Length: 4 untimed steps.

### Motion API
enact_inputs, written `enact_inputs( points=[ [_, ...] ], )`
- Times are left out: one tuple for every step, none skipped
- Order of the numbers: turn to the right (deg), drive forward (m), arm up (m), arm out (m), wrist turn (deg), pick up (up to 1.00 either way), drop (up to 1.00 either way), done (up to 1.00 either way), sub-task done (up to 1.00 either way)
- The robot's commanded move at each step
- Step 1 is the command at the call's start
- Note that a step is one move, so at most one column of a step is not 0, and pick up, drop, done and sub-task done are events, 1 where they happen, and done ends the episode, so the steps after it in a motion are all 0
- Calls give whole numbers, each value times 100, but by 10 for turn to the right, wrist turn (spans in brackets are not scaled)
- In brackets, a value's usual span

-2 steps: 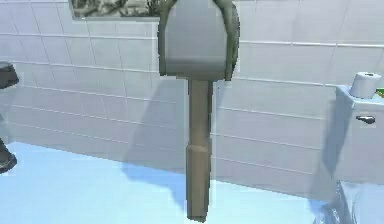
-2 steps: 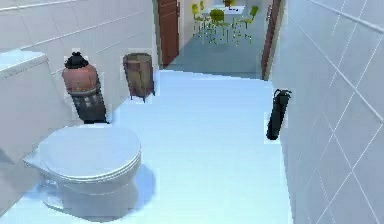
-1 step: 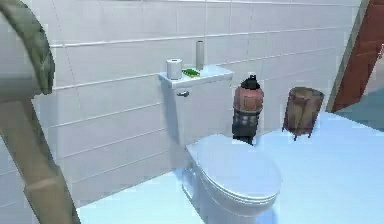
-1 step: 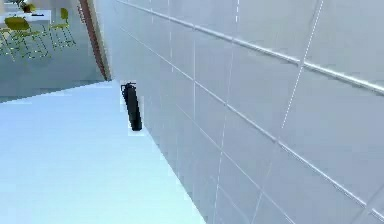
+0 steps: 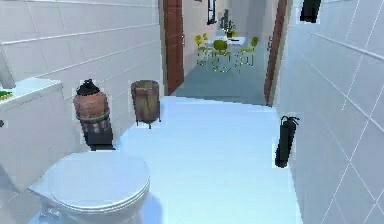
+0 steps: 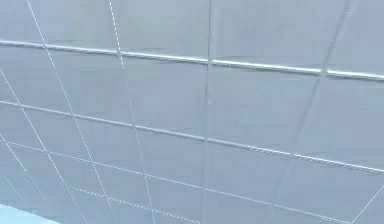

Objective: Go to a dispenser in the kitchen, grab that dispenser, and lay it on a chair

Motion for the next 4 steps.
enact_inputs(
  points=[
    [150,0,0,0,0,0,0,0,0],
    [0,100,0,0,0,0,0,0,0],
    [0,100,0,0,0,0,0,0,0],
    [0,100,0,0,0,0,0,0,0]
  ],
)
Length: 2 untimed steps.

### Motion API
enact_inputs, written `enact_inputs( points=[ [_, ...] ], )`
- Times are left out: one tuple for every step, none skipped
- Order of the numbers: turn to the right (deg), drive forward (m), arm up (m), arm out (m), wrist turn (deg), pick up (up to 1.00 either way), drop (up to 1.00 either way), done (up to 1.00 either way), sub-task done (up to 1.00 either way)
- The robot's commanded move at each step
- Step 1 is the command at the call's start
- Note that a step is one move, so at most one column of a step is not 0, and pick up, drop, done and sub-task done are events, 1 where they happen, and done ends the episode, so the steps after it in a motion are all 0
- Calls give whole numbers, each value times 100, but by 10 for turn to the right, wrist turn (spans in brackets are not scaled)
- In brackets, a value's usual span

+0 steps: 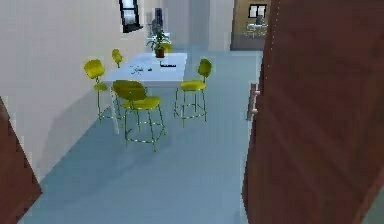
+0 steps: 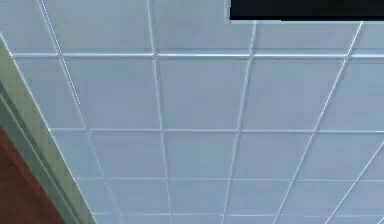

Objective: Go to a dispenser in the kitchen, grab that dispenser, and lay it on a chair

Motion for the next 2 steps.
enact_inputs(
  points=[
    [0,100,0,0,0,0,0,0,0],
    [60,0,0,0,0,0,0,0,0]
  ],
)
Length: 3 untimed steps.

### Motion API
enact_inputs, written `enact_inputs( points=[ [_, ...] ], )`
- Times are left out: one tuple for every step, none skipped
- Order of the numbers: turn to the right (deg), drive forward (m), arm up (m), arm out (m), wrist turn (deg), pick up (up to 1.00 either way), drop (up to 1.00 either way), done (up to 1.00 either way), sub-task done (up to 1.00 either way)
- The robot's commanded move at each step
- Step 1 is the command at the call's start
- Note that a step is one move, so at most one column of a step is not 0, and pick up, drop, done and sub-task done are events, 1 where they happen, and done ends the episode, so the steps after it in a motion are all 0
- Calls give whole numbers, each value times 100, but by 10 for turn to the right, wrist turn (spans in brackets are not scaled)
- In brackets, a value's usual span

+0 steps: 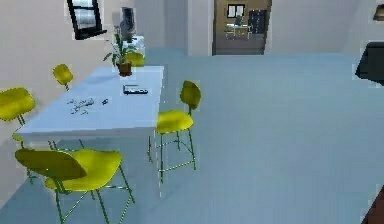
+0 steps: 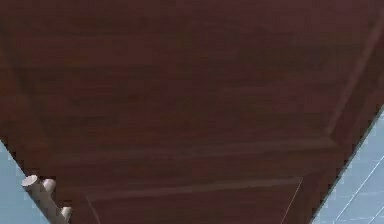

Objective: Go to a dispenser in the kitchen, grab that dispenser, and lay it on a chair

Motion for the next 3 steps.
enact_inputs(
  points=[
    [0,35,0,0,0,0,0,0,0],
    [210,0,0,0,0,0,0,0,0],
    [0,100,0,0,0,0,0,0,0]
  ],
)
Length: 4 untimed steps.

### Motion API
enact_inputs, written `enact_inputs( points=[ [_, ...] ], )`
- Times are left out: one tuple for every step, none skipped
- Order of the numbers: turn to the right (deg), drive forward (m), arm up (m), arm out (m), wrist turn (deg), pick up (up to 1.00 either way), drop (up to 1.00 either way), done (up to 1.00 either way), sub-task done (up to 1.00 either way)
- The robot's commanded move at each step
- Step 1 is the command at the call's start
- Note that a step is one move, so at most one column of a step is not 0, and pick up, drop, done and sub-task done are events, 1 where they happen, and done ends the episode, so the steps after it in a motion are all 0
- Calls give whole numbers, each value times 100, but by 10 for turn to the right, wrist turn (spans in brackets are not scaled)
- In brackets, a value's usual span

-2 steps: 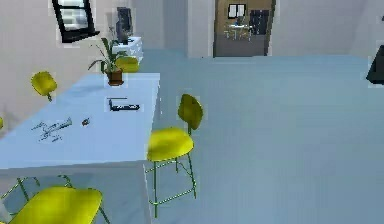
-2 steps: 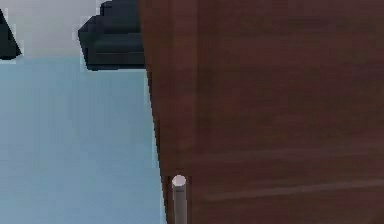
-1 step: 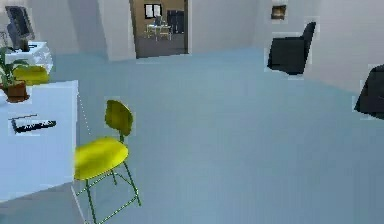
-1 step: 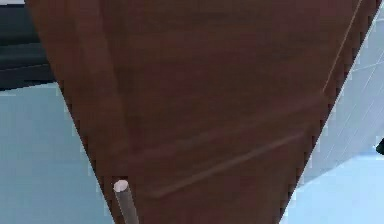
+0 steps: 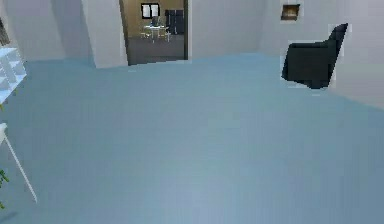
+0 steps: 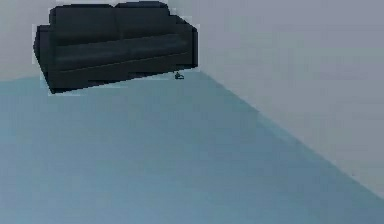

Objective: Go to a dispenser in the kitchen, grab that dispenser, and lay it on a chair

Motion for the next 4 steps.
enact_inputs(
  points=[
    [0,20,0,0,0,0,0,0,0],
    [-120,0,0,0,0,0,0,0,0],
    [0,100,0,0,0,0,0,0,0],
    [0,100,0,0,0,0,0,0,0]
  ],
)
